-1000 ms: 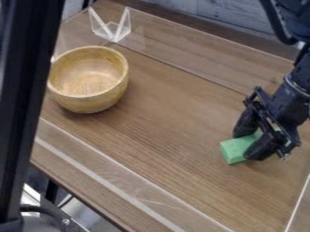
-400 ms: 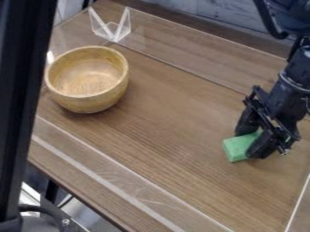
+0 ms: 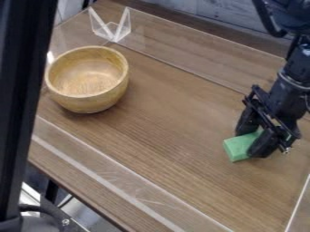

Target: Put the green block in the brown bowl

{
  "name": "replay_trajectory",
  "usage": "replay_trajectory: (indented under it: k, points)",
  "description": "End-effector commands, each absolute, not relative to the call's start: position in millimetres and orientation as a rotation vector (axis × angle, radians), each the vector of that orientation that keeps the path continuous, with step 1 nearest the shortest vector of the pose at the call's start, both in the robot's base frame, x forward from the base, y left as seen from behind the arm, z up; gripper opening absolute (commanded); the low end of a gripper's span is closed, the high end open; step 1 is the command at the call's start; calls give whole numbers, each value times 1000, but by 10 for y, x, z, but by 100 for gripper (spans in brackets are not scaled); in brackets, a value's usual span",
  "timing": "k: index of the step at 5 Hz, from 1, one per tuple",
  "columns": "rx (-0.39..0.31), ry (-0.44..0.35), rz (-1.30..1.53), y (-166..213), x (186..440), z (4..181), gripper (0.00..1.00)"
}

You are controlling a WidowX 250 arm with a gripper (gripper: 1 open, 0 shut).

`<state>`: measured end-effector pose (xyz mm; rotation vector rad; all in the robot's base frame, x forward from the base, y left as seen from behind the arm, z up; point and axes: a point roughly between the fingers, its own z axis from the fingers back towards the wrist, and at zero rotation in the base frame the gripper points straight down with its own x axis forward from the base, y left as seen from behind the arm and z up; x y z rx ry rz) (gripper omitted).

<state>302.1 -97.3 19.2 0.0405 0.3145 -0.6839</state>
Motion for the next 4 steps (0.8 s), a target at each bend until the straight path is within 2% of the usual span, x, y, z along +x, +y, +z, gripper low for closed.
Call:
replay_trajectory:
  k: [1,4]
  points:
    - [51,231,-678,-1025,3132,250,0]
    - [51,259,-640,-1113,3167,263,0]
